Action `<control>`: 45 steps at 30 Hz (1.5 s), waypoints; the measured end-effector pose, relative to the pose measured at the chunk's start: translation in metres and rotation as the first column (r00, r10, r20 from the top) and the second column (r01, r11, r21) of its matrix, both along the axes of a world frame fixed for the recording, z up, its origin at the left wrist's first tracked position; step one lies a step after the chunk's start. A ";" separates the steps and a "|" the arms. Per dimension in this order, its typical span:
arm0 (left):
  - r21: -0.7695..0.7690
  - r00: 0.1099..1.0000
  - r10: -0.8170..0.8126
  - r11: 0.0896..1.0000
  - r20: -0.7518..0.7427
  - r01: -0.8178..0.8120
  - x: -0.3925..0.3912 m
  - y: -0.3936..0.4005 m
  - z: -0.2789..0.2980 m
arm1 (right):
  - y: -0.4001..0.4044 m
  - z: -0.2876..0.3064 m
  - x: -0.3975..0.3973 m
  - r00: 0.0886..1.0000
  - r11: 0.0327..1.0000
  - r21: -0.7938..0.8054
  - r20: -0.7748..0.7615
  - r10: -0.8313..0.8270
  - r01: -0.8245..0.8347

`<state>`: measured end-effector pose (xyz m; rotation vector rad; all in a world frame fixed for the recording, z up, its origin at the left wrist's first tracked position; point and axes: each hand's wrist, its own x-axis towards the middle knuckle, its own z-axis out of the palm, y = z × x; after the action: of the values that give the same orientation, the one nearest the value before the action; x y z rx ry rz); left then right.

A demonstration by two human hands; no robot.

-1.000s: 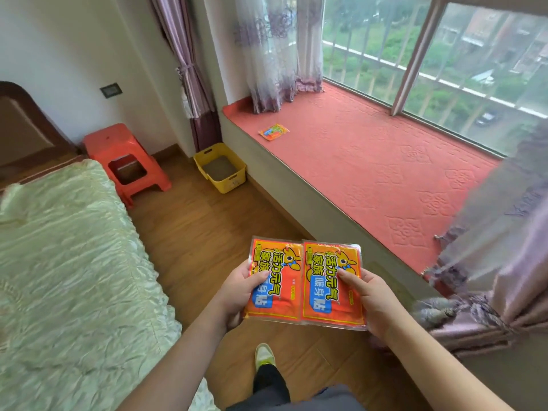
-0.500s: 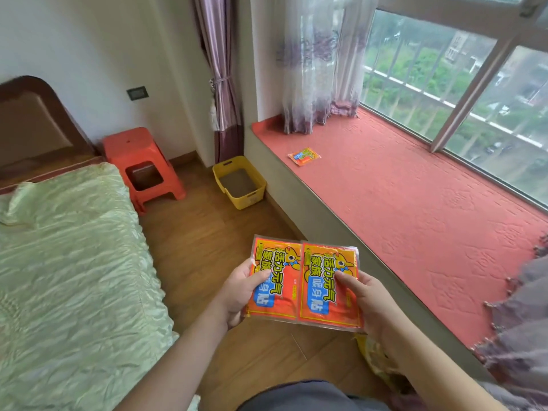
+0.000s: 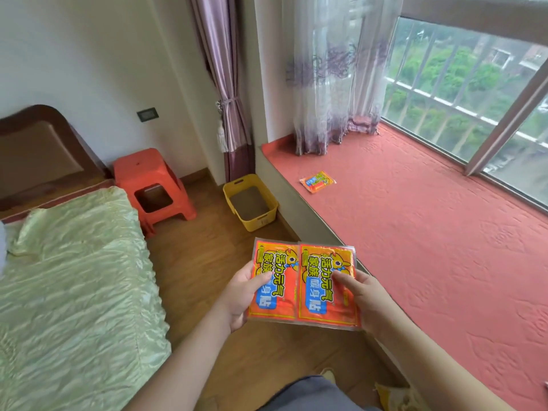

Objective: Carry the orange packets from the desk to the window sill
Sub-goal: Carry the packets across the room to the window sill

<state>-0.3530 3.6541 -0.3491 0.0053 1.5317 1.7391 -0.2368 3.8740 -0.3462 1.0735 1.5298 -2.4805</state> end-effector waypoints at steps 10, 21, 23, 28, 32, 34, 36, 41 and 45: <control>-0.007 0.999 0.051 0.999 -0.017 -0.051 -0.080 0.063 0.007 | 0.069 0.008 -0.091 1.000 0.998 -0.060 0.002 0.019 -0.019; 0.010 0.996 0.085 0.996 0.015 -0.085 -0.197 0.065 -0.017 | 0.076 0.003 -0.211 0.993 0.997 -0.048 0.099 0.065 -0.060; 0.018 0.997 0.076 0.997 0.019 -0.076 -0.225 0.064 -0.022 | 0.074 0.003 -0.239 0.992 0.998 -0.022 0.111 0.062 -0.060; 0.036 0.999 0.040 0.999 0.005 -0.040 -0.305 0.056 -0.022 | 0.059 0.010 -0.312 0.993 1.000 -0.006 0.112 0.024 -0.023; 0.034 1.000 0.005 0.999 0.021 -0.005 -0.358 0.048 -0.020 | 0.048 0.013 -0.357 0.996 1.000 0.005 0.085 -0.020 0.019; 0.031 1.000 -0.012 0.999 0.017 0.012 -0.379 0.047 -0.021 | 0.044 0.013 -0.374 0.995 0.999 0.002 0.090 -0.049 0.049; 0.032 1.000 -0.024 0.999 0.016 0.023 -0.396 0.050 -0.023 | 0.044 0.012 -0.388 0.994 0.998 0.000 0.089 -0.056 0.056; 0.016 0.998 -0.055 0.998 0.017 0.054 -0.432 0.071 -0.026 | 0.059 0.010 -0.417 0.989 0.995 0.019 0.108 -0.100 0.098; 0.004 0.996 -0.086 0.996 0.026 0.086 -0.457 0.094 -0.029 | 0.075 0.003 -0.440 0.983 0.991 0.016 0.124 -0.135 0.134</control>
<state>-0.8105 3.7484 -0.3782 0.0497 1.4886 1.6674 -0.6766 3.9488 -0.3432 1.3479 1.4789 -2.4388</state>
